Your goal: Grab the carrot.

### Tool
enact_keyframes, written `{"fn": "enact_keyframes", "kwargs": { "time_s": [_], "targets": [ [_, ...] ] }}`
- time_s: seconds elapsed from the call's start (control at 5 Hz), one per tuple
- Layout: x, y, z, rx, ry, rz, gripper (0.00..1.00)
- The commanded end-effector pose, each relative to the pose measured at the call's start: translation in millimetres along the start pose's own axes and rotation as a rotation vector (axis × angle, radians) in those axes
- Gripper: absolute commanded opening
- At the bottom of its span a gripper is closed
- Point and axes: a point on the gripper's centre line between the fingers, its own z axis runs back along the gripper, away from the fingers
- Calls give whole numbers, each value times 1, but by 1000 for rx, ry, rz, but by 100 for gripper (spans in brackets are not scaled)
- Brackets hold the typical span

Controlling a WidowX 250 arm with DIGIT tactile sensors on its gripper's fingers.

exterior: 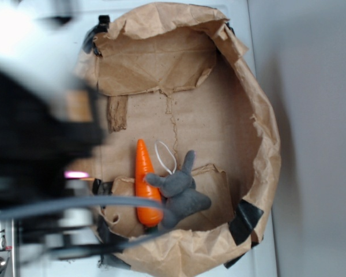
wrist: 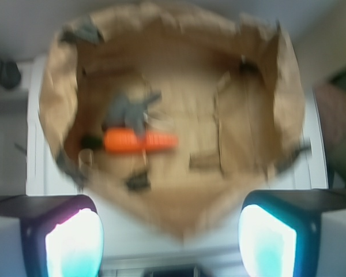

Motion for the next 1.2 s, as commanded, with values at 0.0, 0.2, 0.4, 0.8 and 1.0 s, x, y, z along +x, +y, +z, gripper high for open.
{"fn": "enact_keyframes", "kwargs": {
  "time_s": [0.0, 0.2, 0.4, 0.8, 1.0],
  "targets": [
    [53, -13, 7, -95, -37, -180, 100],
    [53, -13, 7, -95, -37, -180, 100],
    [52, 6, -44, -201, 65, -413, 100],
    [22, 17, -74, -290, 84, -678, 100],
    [4, 4, -94, -275, 126, -772, 100]
  ]
}}
